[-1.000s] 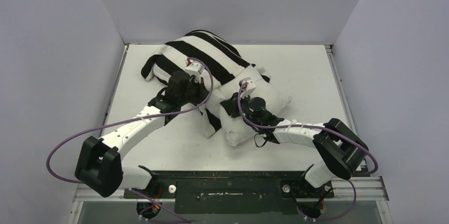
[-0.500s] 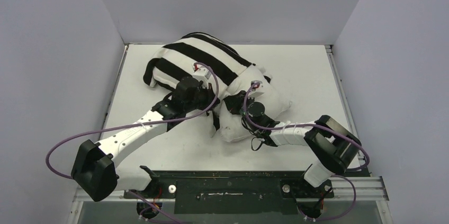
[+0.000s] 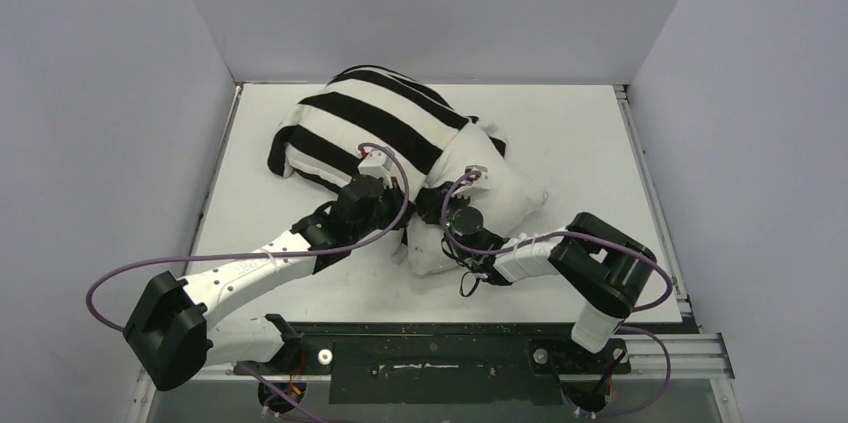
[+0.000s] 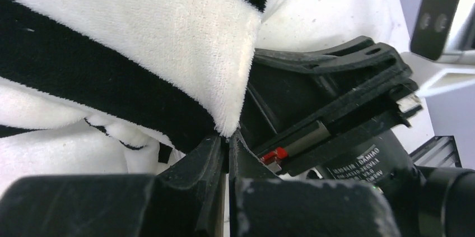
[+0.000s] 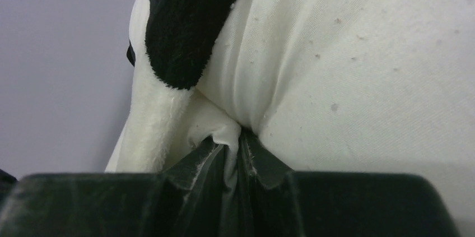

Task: Put the pillow into the pillowcase
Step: Stuff the pillow into the pillowcase.

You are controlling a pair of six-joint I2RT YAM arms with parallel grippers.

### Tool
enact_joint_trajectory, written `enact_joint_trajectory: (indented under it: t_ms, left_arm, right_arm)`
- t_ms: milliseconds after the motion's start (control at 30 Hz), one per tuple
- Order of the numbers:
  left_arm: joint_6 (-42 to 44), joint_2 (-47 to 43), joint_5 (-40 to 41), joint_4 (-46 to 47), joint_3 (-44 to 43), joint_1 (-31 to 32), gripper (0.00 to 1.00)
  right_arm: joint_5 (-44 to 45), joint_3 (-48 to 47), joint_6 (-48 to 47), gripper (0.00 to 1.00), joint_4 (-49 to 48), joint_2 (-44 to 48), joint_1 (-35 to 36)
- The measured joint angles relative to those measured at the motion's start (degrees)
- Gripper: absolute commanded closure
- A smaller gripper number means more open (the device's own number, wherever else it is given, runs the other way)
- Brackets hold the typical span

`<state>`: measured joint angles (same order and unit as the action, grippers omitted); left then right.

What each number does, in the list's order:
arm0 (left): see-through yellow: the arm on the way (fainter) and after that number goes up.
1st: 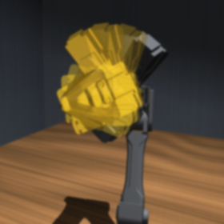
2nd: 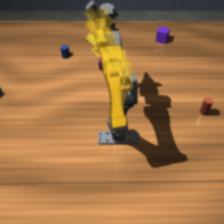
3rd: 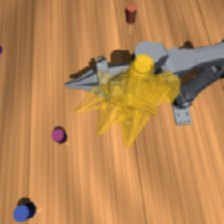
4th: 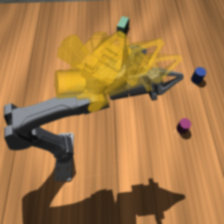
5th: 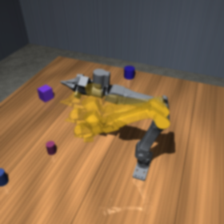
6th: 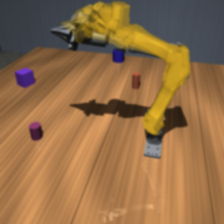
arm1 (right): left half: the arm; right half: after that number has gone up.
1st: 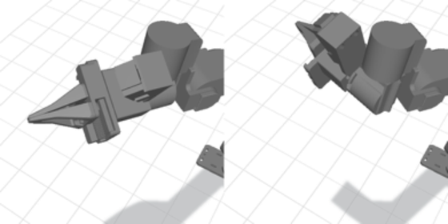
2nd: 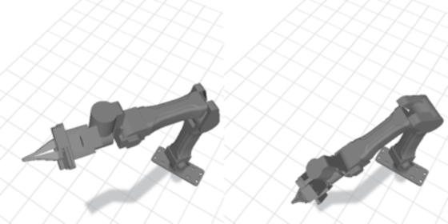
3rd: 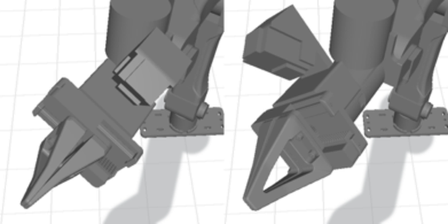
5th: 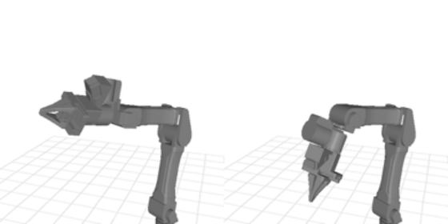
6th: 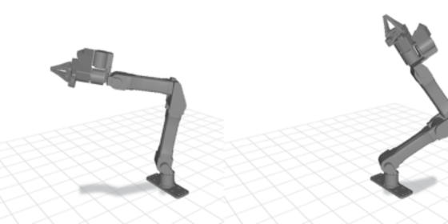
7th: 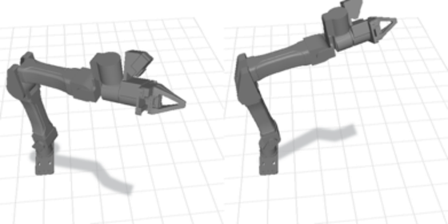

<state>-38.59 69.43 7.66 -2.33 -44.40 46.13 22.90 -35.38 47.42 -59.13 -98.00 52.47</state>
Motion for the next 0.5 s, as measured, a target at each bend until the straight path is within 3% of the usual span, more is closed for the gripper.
enact_joint_trajectory:
  t_ms: [100,300,400,500]
  left_arm:
    - [-0.96,-0.15,1.01,-0.04,0.94,0.20,0.97]
    - [-3.91,-0.94,0.57,2.03,2.49,4.44,0.67]
    - [-4.17,-0.94,-1.03,1.53,1.51,8.02,0.51]
    - [-2.16,-0.55,-0.20,-1.49,-2.43,8.90,0.45]
  right_arm:
    - [-0.92,0.94,-1.86,0.59,3.63,2.99,0.46]
    - [-4.37,2.99,-4.13,0.22,19.91,21.14,-0.28]
    - [-8.92,2.97,-5.55,0.13,28.30,31.74,-3.98]
    - [-11.87,1.77,-8.59,0.11,35.91,39.87,-8.72]
